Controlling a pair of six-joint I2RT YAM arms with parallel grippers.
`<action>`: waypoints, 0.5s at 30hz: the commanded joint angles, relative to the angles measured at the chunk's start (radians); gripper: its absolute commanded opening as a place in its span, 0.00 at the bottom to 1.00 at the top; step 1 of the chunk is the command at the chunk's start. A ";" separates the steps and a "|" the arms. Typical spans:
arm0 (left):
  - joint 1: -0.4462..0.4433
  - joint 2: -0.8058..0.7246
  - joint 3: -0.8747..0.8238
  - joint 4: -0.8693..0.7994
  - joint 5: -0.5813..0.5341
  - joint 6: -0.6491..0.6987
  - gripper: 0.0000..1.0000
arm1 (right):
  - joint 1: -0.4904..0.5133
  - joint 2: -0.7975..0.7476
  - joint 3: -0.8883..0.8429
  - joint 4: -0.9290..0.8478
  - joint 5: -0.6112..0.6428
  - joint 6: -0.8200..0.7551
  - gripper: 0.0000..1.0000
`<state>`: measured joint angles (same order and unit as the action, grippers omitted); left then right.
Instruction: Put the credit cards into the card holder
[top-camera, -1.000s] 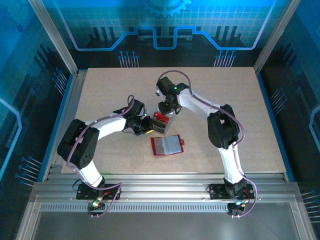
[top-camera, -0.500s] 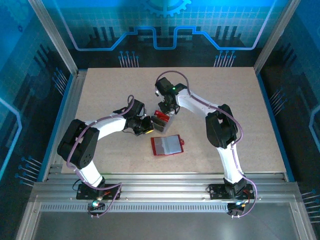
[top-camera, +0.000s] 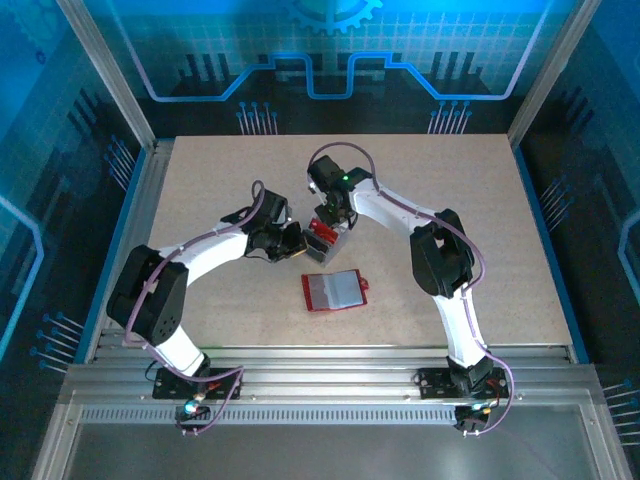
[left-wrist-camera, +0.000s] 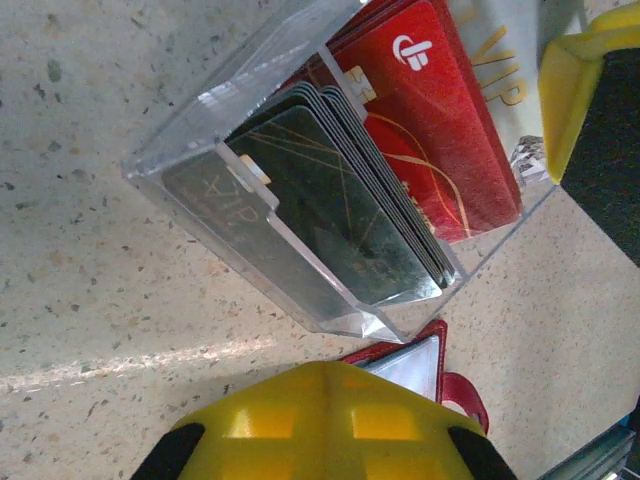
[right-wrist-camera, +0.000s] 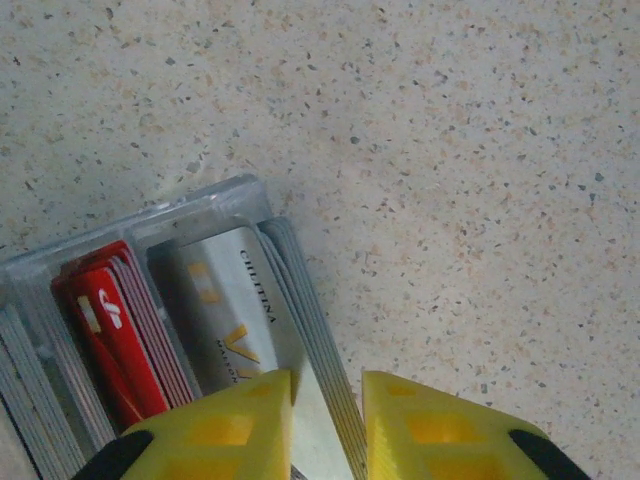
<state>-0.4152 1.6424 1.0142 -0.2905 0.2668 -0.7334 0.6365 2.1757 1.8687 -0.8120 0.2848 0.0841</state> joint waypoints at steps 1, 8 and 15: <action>0.006 -0.016 0.025 -0.039 -0.013 0.003 0.04 | 0.008 -0.005 0.033 -0.033 0.042 -0.010 0.24; 0.006 -0.003 0.070 -0.042 -0.003 0.002 0.04 | 0.012 -0.008 0.050 -0.046 0.041 -0.012 0.24; 0.006 0.023 0.099 -0.040 0.001 -0.004 0.04 | 0.012 -0.013 0.053 -0.058 0.039 -0.014 0.24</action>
<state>-0.4152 1.6436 1.0828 -0.3092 0.2661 -0.7334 0.6369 2.1757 1.8915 -0.8330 0.3107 0.0841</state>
